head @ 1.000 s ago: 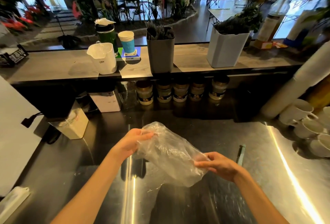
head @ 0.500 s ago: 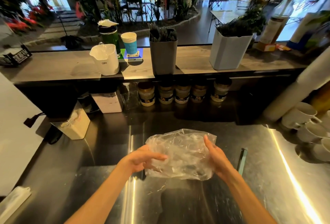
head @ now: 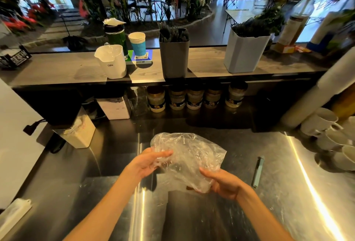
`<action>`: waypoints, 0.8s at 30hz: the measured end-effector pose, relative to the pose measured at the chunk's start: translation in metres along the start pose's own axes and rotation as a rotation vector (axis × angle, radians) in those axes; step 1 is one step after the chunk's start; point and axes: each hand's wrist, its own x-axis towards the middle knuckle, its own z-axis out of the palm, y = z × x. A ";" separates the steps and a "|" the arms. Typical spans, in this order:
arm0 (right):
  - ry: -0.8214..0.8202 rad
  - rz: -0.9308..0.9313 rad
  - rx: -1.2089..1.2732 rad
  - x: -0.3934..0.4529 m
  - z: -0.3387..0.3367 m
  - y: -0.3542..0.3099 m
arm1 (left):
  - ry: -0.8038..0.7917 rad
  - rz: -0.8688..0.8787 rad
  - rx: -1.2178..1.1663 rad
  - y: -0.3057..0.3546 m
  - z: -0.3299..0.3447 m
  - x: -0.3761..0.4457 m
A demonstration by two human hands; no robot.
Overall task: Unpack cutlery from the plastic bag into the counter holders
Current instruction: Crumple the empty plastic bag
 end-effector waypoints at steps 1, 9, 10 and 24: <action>0.005 -0.010 -0.036 0.001 0.001 0.001 | -0.018 0.011 0.030 0.000 -0.001 -0.001; 0.414 -0.244 -0.162 -0.004 -0.027 -0.021 | 0.096 0.105 0.226 0.005 -0.036 -0.007; 0.453 -0.274 -0.185 -0.004 -0.029 -0.023 | 0.090 0.091 0.260 0.003 -0.038 -0.008; 0.343 -0.446 -0.174 -0.012 0.011 -0.082 | -0.167 0.316 0.745 0.027 0.022 -0.021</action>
